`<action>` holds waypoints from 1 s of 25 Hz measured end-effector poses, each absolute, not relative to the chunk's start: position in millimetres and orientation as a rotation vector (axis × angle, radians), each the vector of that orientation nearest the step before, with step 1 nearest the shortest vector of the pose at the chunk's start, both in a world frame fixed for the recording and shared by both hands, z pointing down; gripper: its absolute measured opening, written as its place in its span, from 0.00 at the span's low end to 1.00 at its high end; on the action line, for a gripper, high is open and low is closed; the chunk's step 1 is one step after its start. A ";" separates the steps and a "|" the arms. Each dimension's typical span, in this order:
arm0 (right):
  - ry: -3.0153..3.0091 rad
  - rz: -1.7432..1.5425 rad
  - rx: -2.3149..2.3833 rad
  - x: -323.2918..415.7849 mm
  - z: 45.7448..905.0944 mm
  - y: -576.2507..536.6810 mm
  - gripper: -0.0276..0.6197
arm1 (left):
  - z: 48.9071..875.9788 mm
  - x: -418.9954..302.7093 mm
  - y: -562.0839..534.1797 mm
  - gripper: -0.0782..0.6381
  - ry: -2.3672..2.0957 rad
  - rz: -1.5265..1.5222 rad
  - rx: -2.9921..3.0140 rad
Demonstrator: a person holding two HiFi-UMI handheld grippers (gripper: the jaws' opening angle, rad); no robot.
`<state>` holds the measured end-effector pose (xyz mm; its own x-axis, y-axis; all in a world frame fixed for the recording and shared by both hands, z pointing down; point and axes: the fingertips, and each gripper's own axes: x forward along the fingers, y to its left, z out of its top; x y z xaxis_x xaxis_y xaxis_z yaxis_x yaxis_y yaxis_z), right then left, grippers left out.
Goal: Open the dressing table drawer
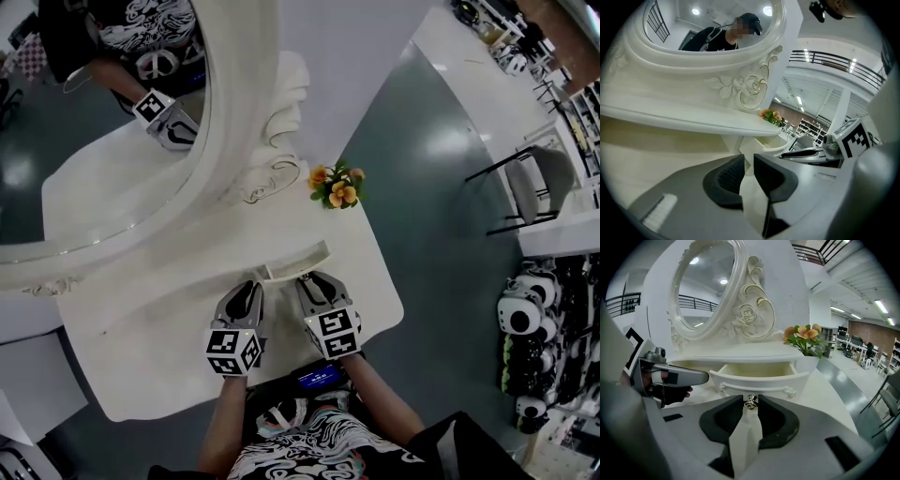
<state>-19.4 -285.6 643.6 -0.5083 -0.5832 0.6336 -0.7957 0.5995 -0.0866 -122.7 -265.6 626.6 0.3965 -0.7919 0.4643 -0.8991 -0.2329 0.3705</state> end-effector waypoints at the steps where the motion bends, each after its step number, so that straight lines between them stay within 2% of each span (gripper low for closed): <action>1: -2.267 0.504 1.090 -18.0 643.7 -282.7 0.20 | 626.3 -122.5 -265.4 0.19 -1.438 0.242 2.077; 7: -2.261 0.530 1.116 -13.4 647.3 -274.1 0.20 | 623.0 -120.1 -266.1 0.19 -1.436 0.260 2.094; 10: -2.265 0.531 1.125 -12.0 642.3 -271.8 0.24 | 613.8 -116.9 -267.5 0.20 -1.448 0.254 2.116; 15: -2.251 0.539 1.223 9.8 629.1 -256.5 0.18 | 590.3 -115.4 -258.3 0.20 -1.493 0.222 2.171; 17: -2.263 0.528 1.286 19.7 613.2 -249.3 0.07 | 581.1 -114.6 -250.2 0.19 -1.504 0.216 2.192; 18: -2.276 0.523 1.312 23.9 604.1 -246.2 0.05 | 575.7 -113.6 -246.7 0.19 -1.509 0.211 2.204; 25: -2.315 0.402 1.393 40.7 550.5 -222.2 0.04 | 535.0 -100.2 -227.5 0.17 -1.521 0.164 2.306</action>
